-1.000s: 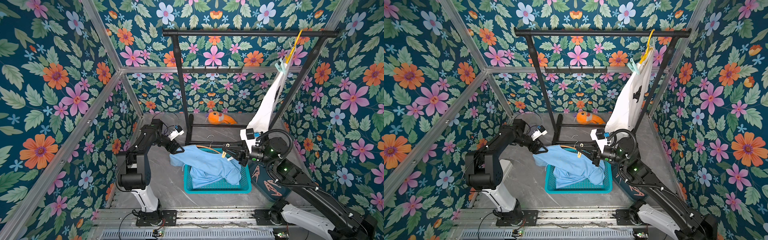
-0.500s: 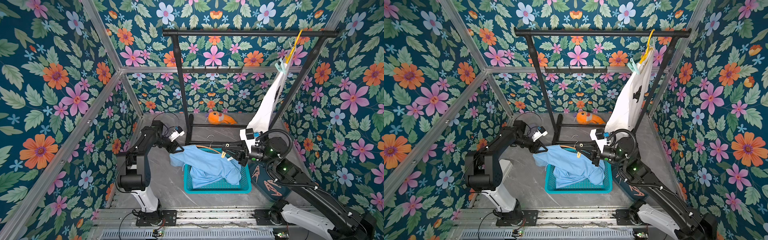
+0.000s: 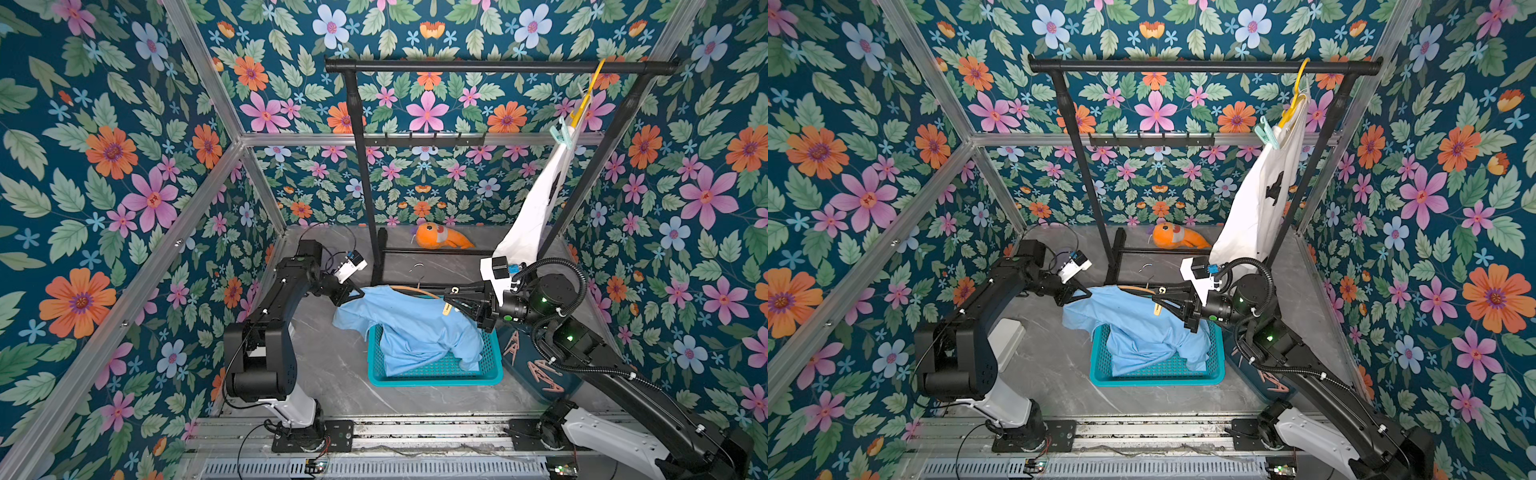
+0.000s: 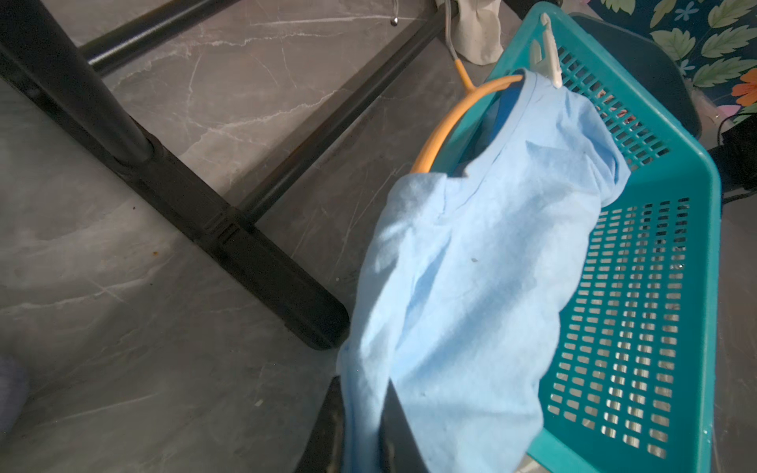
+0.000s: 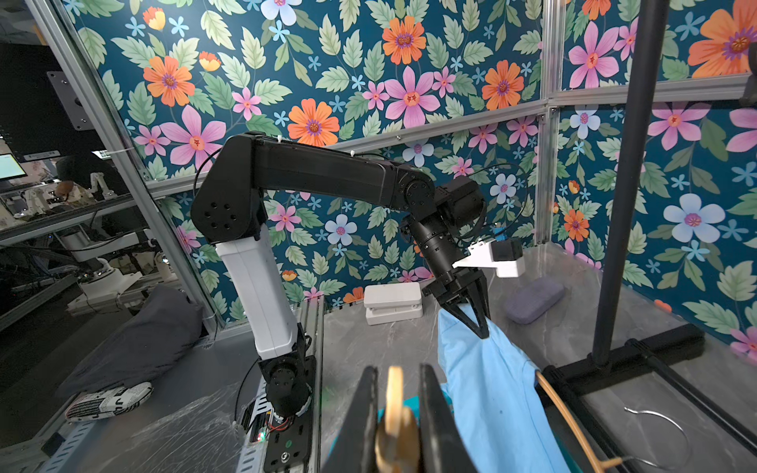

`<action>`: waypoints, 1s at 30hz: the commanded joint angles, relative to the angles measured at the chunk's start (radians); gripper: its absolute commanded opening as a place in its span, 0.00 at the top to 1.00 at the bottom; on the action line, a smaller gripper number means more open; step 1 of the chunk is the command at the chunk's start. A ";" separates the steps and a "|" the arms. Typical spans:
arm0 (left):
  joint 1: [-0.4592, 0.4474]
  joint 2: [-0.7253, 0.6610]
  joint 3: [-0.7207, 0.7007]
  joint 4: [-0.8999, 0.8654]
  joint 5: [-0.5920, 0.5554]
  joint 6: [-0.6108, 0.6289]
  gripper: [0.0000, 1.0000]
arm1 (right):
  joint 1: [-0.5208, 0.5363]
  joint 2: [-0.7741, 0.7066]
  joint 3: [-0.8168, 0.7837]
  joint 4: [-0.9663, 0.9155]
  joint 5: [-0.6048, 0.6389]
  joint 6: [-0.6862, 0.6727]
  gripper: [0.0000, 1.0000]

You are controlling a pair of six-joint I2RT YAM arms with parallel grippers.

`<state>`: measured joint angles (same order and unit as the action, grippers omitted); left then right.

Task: Use clothespins to secure the t-shirt on both sides of the hanger
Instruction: Pick up the hanger from the basket.

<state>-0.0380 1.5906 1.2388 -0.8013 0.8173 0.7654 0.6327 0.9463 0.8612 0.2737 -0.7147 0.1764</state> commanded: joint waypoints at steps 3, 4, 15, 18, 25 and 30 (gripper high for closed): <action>0.001 -0.082 -0.028 0.070 0.019 -0.016 1.00 | 0.000 -0.004 0.008 0.038 -0.010 -0.009 1.00; 0.001 -0.107 -0.037 0.084 0.007 -0.027 1.00 | 0.000 -0.004 0.011 0.041 -0.009 -0.012 1.00; -0.148 -0.515 -0.284 0.496 -0.151 -0.151 1.00 | 0.027 0.097 0.179 0.089 -0.040 0.000 1.00; -0.284 -0.607 -0.343 0.592 -0.321 -0.125 1.00 | 0.095 0.160 0.240 0.059 -0.028 -0.049 1.00; -0.382 -0.769 -0.447 0.802 -0.396 -0.084 1.00 | 0.162 0.321 0.355 0.002 0.064 -0.030 1.00; -0.401 -0.787 -0.425 0.746 -0.430 -0.016 1.00 | 0.182 0.418 0.434 -0.042 0.123 -0.044 1.00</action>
<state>-0.4343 0.8112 0.8036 -0.1070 0.4301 0.7116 0.8112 1.3334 1.2610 0.2508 -0.6399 0.1505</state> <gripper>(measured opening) 0.141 0.151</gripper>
